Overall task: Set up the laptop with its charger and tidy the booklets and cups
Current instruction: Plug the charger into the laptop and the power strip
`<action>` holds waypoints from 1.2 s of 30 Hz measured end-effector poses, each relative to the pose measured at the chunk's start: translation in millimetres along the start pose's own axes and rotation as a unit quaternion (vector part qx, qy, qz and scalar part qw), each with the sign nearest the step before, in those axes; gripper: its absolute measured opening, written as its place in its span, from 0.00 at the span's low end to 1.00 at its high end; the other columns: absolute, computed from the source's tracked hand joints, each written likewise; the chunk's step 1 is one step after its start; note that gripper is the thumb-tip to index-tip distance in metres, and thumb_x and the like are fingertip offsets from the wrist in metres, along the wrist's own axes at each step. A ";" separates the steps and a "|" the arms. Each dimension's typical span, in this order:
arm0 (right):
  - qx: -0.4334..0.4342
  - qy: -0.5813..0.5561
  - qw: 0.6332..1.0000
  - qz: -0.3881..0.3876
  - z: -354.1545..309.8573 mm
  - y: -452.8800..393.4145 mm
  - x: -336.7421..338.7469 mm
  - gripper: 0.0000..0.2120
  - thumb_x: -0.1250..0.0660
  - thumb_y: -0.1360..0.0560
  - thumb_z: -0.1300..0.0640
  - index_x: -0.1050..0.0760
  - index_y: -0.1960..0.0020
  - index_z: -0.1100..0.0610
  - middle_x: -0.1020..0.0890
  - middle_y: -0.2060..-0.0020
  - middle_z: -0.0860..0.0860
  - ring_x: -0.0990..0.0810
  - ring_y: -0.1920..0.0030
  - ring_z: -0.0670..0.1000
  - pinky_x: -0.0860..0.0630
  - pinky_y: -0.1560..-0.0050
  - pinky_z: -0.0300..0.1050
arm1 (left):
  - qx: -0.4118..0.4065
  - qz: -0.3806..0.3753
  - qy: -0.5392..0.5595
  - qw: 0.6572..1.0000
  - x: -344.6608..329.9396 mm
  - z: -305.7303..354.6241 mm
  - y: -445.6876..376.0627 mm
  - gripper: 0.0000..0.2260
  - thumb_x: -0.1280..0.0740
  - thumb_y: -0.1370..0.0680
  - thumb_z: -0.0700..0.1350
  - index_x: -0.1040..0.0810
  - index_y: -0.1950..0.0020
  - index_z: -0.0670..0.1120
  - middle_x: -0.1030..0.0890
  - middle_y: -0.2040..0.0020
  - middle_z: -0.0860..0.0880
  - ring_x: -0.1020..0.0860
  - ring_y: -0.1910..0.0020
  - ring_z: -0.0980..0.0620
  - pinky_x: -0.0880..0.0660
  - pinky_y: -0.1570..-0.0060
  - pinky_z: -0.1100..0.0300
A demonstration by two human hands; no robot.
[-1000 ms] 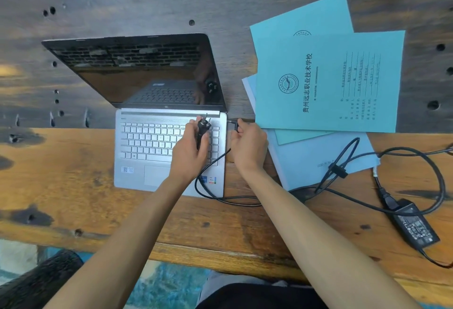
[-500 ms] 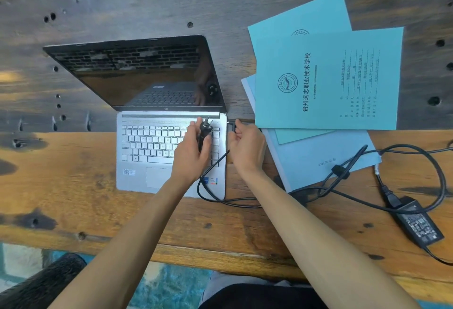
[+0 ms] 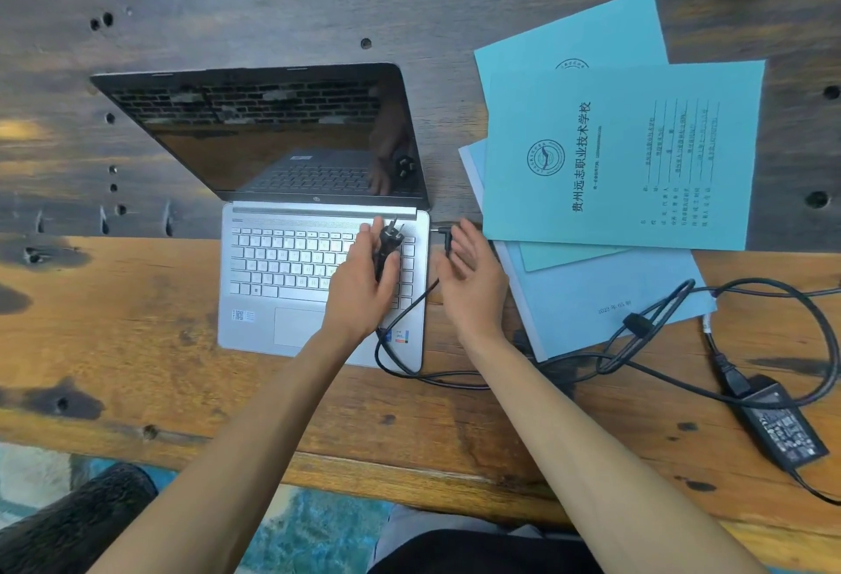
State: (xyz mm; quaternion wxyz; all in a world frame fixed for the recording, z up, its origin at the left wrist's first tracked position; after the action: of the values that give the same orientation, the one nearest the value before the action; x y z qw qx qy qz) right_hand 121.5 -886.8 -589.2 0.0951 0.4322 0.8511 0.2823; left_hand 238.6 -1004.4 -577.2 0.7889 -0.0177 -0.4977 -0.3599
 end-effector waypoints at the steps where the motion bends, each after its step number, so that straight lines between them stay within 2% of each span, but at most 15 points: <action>1: -0.008 -0.017 1.000 0.007 0.1 -0.2 0.2 0.25 0.31 0.21 0.63 0.29 0.25 0.55 0.20 0.32 0.51 0.21 0.36 0.42 0.26 0.39 0.30 | 0.002 0.001 -0.002 1.000 -0.7 -0.4 0.1 0.21 0.40 0.16 0.52 0.35 0.25 0.46 0.19 0.36 0.44 0.18 0.49 0.44 0.37 0.66 0.71; 3: -0.020 -0.040 0.999 0.029 -0.1 -0.9 -0.9 0.24 0.31 0.22 0.66 0.28 0.26 0.58 0.19 0.34 0.52 0.20 0.38 0.41 0.26 0.45 0.25 | 0.005 0.002 -0.005 1.000 -1.6 -0.4 0.3 0.22 0.40 0.16 0.52 0.36 0.24 0.46 0.20 0.35 0.45 0.18 0.48 0.44 0.36 0.63 0.66; 6: -0.023 -0.059 0.997 0.052 -0.3 -1.8 -4.7 0.24 0.31 0.22 0.67 0.27 0.27 0.60 0.18 0.35 0.53 0.19 0.39 0.41 0.27 0.48 0.24 | 0.004 0.003 -0.003 1.000 -1.2 -0.6 0.4 0.22 0.40 0.16 0.52 0.36 0.24 0.45 0.19 0.37 0.42 0.18 0.48 0.42 0.37 0.64 0.69; 10: -0.023 -0.066 0.996 0.055 3.1 -2.8 -6.8 0.23 0.31 0.22 0.67 0.26 0.27 0.60 0.18 0.35 0.53 0.20 0.38 0.42 0.27 0.47 0.24 | 0.005 0.001 -0.005 1.000 -0.9 0.2 0.3 0.23 0.40 0.16 0.51 0.37 0.22 0.45 0.19 0.38 0.39 0.18 0.47 0.40 0.37 0.62 0.66; 15: -0.031 -0.081 0.995 0.051 11.1 -1.1 -5.0 0.22 0.31 0.22 0.66 0.25 0.29 0.60 0.18 0.36 0.52 0.20 0.41 0.35 0.24 0.43 0.29 | 0.003 -0.006 -0.007 1.000 -1.3 2.0 0.4 0.23 0.40 0.16 0.50 0.37 0.23 0.43 0.19 0.37 0.39 0.18 0.48 0.41 0.37 0.63 0.66; 17: -0.034 -0.090 0.994 0.054 12.9 -0.9 -5.0 0.22 0.31 0.22 0.66 0.25 0.29 0.60 0.18 0.36 0.52 0.20 0.40 0.35 0.23 0.43 0.30 | 0.007 -0.009 -0.016 1.000 -1.3 2.3 0.7 0.24 0.40 0.16 0.50 0.38 0.22 0.43 0.19 0.37 0.39 0.18 0.47 0.41 0.34 0.62 0.64; 19: -0.033 -0.096 0.993 0.057 13.6 -1.1 -5.3 0.22 0.30 0.22 0.66 0.25 0.29 0.60 0.18 0.37 0.52 0.20 0.39 0.37 0.23 0.44 0.30 | 0.005 -0.009 -0.019 1.000 -0.9 3.2 0.3 0.22 0.40 0.16 0.50 0.37 0.24 0.43 0.19 0.38 0.39 0.18 0.51 0.42 0.36 0.66 0.68; 23: -0.030 -0.104 0.993 0.056 15.0 -0.7 -5.4 0.22 0.30 0.22 0.65 0.25 0.28 0.59 0.18 0.36 0.51 0.20 0.38 0.39 0.23 0.43 0.31 | 0.000 -0.013 -0.024 1.000 -0.7 4.6 -0.2 0.23 0.40 0.16 0.50 0.37 0.23 0.44 0.19 0.38 0.40 0.18 0.52 0.43 0.36 0.66 0.68; 27: -0.025 -0.106 0.993 0.052 15.4 -0.8 -4.0 0.22 0.30 0.21 0.65 0.25 0.28 0.58 0.18 0.36 0.50 0.20 0.38 0.39 0.23 0.43 0.32 | 0.015 -0.016 -0.030 0.999 -1.6 5.4 0.8 0.24 0.40 0.16 0.51 0.37 0.22 0.44 0.20 0.38 0.37 0.18 0.50 0.40 0.33 0.62 0.59; 31: -0.021 -0.100 0.994 0.046 15.8 0.0 -4.3 0.22 0.31 0.21 0.64 0.26 0.27 0.58 0.18 0.35 0.50 0.21 0.37 0.39 0.23 0.42 0.33 | 0.016 -0.014 -0.036 0.999 -0.9 7.0 1.0 0.23 0.40 0.16 0.51 0.37 0.23 0.44 0.17 0.42 0.43 0.20 0.59 0.48 0.37 0.65 0.63; 36: -0.017 -0.088 0.996 0.029 18.1 -1.3 -5.4 0.22 0.32 0.20 0.65 0.26 0.27 0.57 0.20 0.33 0.50 0.21 0.36 0.39 0.24 0.40 0.31 | 0.020 -0.014 -0.049 0.998 -1.3 5.7 0.4 0.25 0.40 0.16 0.51 0.38 0.22 0.43 0.19 0.36 0.45 0.18 0.48 0.44 0.34 0.59 0.62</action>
State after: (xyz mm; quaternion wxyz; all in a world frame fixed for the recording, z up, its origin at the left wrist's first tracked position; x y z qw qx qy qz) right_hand 131.3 -884.5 -605.3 0.1682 0.4784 0.8216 0.2603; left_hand 234.1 -1001.2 -575.3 0.7587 -0.0121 -0.5431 -0.3597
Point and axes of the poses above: each hand's wrist, its own y-axis away from the middle knuckle, its own x-axis out of the back of the hand, z = x × y, the point moved 3 cm from there along -y, towards the middle knuckle
